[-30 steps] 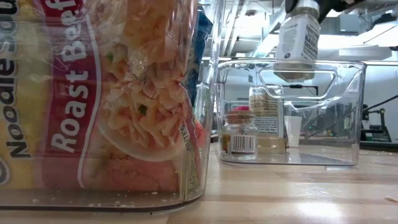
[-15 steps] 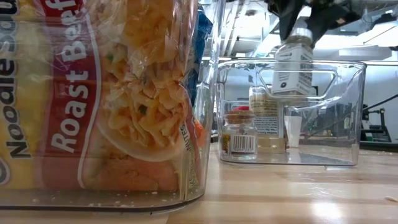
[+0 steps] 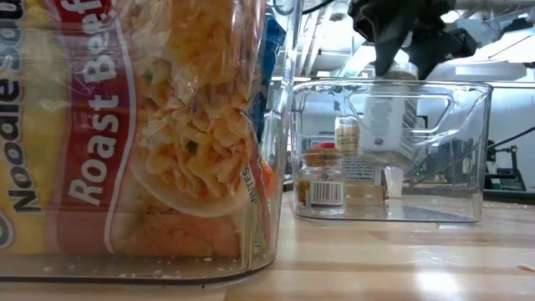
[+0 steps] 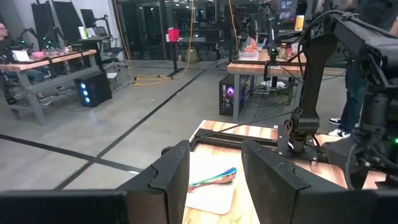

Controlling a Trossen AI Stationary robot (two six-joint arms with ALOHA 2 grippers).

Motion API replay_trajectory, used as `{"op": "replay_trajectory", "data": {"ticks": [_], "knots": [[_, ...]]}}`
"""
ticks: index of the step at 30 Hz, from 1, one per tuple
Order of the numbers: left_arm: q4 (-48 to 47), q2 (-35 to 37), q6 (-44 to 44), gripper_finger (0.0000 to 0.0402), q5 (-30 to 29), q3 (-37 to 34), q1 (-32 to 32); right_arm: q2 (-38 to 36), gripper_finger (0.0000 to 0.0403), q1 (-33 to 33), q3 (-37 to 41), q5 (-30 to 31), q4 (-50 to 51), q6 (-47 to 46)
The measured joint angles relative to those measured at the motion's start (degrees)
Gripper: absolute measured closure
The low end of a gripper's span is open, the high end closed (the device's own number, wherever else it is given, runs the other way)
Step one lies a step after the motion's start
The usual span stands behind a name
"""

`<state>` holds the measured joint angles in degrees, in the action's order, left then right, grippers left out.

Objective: Pick & Place Food Item
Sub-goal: Put the white seasoning bottle into the right transparent bin

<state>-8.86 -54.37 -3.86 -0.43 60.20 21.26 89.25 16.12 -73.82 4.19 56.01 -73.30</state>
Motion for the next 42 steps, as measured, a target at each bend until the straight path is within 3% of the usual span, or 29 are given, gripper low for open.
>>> {"op": "replay_trajectory", "data": {"ticks": [10, 42], "knots": [[-0.1, 0.0, 0.0, 0.0262, 0.0, 0.0, 0.0, 0.0, 0.0212, 0.7, 4.8, 0.2, -4.3, 8.6], [-0.1, 0.0, 0.3, 0.0262, 0.0, 0.0, 0.0, 0.0, 0.0212, -0.9, 4.7, 0.2, -7.6, 48.5]]}}
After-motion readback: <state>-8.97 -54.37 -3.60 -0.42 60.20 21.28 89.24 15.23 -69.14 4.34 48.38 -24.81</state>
